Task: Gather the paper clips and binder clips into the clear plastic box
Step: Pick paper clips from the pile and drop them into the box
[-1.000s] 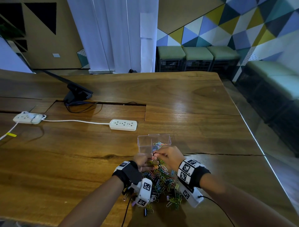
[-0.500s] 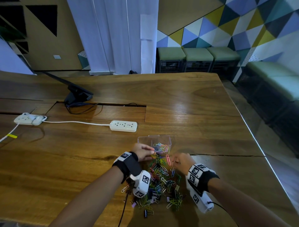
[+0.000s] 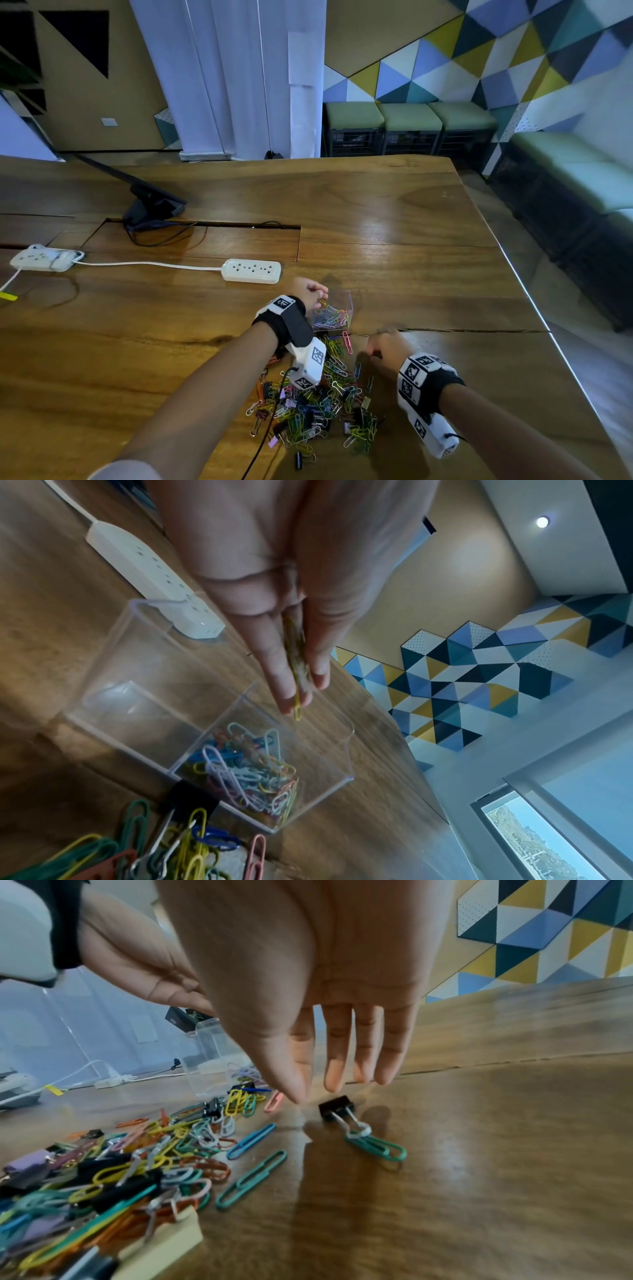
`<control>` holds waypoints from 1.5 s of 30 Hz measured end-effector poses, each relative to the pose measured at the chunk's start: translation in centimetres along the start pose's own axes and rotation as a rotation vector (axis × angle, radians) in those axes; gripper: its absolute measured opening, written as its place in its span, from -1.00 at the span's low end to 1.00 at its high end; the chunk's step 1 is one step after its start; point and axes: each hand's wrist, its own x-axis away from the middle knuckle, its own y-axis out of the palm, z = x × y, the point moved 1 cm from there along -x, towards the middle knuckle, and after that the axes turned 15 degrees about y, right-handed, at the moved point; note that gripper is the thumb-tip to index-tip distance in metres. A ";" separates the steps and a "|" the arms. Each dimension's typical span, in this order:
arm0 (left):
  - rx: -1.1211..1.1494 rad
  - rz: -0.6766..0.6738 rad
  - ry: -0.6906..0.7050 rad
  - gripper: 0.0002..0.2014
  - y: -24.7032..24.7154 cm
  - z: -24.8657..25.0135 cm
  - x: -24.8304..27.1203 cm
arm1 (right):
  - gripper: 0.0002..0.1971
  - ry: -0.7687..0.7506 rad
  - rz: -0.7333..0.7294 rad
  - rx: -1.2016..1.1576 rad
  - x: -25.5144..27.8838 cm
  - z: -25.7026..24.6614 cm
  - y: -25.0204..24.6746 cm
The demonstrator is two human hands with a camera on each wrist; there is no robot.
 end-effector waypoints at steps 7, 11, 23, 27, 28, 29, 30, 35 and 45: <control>-0.093 -0.080 -0.026 -0.79 1.4 -0.3 -0.2 | -0.74 -0.152 -0.029 -0.049 -0.4 -1.4 0.2; -0.094 -0.114 0.007 -0.78 1.6 0.5 0.2 | -0.55 -0.166 -0.068 0.034 -0.6 -2.7 0.0; -0.351 -0.309 0.210 -0.95 -0.2 0.5 5.8 | -0.32 -0.077 0.006 0.049 -1.2 -3.6 1.8; -0.667 -0.511 0.187 -0.55 0.1 -1.8 8.2 | -0.44 -0.173 0.002 0.079 -1.1 -4.1 2.6; -0.726 -0.520 0.172 -0.44 0.2 -2.6 8.5 | -0.46 -0.190 -0.003 0.064 -1.0 -4.2 2.7; -0.749 -0.513 0.150 -0.37 0.4 -3.1 8.9 | -0.47 -0.206 -0.006 0.049 -0.9 -4.3 2.9; -0.749 -0.501 0.128 -0.31 0.6 -3.7 9.1 | -0.49 -0.218 -0.008 0.032 -0.7 -4.5 3.0; -0.762 -0.463 0.116 -0.15 1.4 -4.6 9.5 | -0.43 -0.231 0.017 -0.037 0.4 -5.0 3.2; -0.622 -0.440 0.055 -0.45 2.0 -4.9 9.9 | -0.60 -0.128 -0.119 -0.053 0.6 -6.0 3.1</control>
